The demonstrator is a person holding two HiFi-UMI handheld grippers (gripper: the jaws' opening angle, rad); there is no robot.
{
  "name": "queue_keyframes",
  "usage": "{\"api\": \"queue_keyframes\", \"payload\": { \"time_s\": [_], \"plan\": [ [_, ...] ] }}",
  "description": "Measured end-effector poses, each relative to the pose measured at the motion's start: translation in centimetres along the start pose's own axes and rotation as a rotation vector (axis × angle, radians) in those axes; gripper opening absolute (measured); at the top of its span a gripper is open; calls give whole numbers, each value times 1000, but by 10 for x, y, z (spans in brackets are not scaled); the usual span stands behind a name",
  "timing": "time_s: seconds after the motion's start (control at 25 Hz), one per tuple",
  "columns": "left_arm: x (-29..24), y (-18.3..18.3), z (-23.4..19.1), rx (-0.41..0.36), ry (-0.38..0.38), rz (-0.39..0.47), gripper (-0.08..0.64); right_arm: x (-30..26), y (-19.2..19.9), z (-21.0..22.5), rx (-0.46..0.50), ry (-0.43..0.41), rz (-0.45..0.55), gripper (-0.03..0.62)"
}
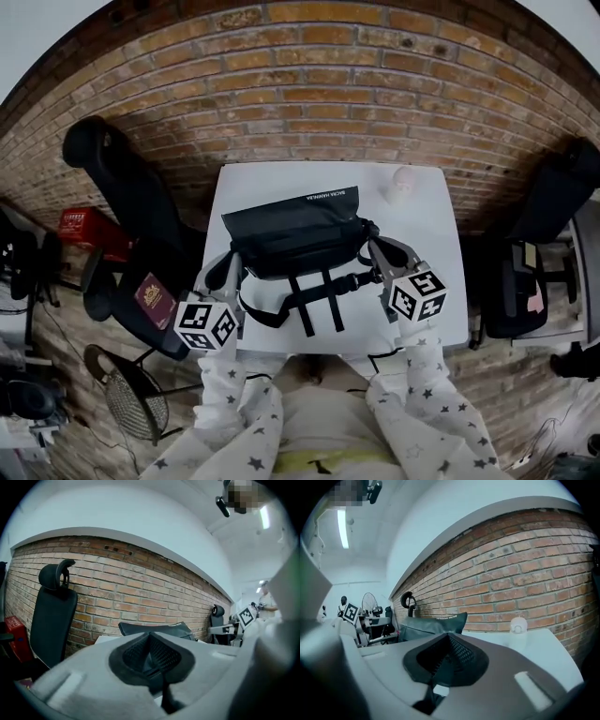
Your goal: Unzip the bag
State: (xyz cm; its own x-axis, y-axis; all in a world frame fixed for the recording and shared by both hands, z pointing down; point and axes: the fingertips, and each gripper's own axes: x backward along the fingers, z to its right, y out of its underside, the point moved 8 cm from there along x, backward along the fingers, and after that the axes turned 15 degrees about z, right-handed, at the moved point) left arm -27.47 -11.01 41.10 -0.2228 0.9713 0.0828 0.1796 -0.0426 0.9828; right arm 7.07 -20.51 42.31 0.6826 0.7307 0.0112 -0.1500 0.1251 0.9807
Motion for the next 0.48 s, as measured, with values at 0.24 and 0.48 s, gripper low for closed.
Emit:
{"api": "queue_keyframes", "payload": {
  "time_s": [0.24, 0.48],
  "plan": [
    [9, -15, 16, -20, -1, 25, 0, 7, -20, -10, -22, -21, 98, 8],
    [15, -27, 28, -38, -14, 48, -2, 8, -39, -18, -37, -45, 168, 8]
  ]
}}
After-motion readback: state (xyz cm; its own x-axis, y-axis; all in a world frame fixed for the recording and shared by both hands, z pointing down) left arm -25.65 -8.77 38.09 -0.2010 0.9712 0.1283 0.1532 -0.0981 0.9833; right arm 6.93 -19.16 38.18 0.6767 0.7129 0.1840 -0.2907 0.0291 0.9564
